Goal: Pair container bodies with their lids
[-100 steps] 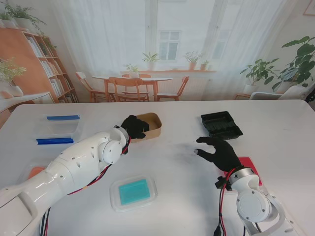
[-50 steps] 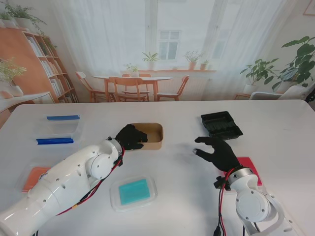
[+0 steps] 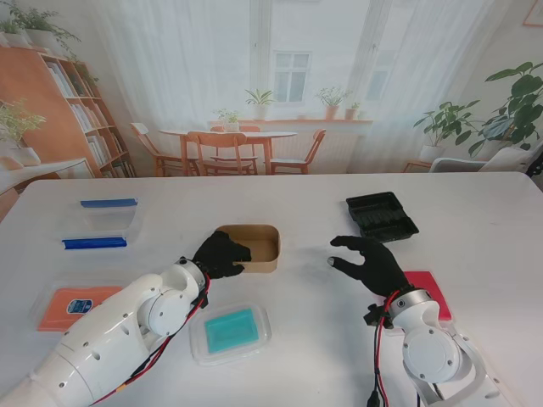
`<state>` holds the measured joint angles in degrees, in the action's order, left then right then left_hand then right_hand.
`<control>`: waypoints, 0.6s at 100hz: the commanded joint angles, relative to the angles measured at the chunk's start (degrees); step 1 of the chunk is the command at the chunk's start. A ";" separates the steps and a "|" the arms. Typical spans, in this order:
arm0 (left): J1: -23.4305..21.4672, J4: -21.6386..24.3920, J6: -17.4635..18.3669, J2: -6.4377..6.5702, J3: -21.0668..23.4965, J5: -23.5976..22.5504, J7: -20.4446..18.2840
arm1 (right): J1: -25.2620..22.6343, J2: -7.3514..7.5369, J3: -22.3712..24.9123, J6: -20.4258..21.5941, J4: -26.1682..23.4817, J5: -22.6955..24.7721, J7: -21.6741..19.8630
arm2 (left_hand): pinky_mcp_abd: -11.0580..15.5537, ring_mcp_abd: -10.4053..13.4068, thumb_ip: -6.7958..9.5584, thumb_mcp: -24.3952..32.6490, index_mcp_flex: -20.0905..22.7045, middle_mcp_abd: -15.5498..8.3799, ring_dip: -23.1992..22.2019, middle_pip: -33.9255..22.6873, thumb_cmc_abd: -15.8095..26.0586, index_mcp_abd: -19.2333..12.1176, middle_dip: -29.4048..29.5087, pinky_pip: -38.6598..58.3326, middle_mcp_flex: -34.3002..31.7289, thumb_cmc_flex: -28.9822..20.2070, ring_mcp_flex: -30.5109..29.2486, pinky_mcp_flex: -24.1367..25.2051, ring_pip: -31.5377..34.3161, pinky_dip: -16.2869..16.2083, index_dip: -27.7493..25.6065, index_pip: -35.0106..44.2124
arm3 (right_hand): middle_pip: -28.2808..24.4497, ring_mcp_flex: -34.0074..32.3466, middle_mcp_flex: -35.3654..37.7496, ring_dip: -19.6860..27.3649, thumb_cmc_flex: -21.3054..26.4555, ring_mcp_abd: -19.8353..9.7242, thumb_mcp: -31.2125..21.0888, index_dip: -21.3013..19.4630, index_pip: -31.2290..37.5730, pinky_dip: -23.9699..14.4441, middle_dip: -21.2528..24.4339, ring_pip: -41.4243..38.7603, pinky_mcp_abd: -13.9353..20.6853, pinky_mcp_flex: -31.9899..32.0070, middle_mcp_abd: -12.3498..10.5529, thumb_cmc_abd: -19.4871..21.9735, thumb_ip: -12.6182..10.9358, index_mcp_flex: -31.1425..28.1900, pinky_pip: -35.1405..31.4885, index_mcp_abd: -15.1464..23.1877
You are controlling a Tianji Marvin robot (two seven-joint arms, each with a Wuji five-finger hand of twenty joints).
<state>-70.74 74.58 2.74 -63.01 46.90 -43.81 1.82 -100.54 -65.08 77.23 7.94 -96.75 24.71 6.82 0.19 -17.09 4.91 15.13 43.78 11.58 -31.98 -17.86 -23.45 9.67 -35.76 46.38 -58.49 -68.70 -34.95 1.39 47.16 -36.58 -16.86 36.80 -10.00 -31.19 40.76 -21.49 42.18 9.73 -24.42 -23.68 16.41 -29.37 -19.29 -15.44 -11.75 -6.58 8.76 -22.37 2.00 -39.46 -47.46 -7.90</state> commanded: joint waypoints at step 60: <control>-3.05 4.57 1.16 1.10 2.88 -0.32 -4.48 | 0.80 -0.17 -0.81 -0.24 -0.02 -0.55 -0.97 | -2.02 1.46 0.48 -6.08 -6.02 0.45 2.18 -5.39 2.08 -4.49 14.82 -33.34 27.05 9.34 17.27 3.82 -15.32 -11.15 -2.45 -16.06 | 0.65 1.43 0.56 0.14 -0.75 -1.25 0.32 0.66 0.11 -0.37 -0.21 0.91 0.90 0.74 -0.55 0.70 -1.41 0.29 -0.28 0.63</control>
<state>-72.86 78.16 3.92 -62.38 49.33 -43.49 -1.81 -100.08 -65.12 76.51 7.73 -96.70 24.45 6.67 -1.54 -16.84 5.23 10.94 40.09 12.30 -31.46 -25.13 -22.67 6.85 -22.35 16.73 -35.48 -61.21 -21.55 4.47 35.28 -47.82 -19.03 22.67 -9.99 -31.19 40.76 -21.49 42.18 9.73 -24.42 -23.68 16.45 -29.38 -19.29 -15.44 -11.76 -6.55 8.76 -22.37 2.00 -39.46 -47.46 -7.90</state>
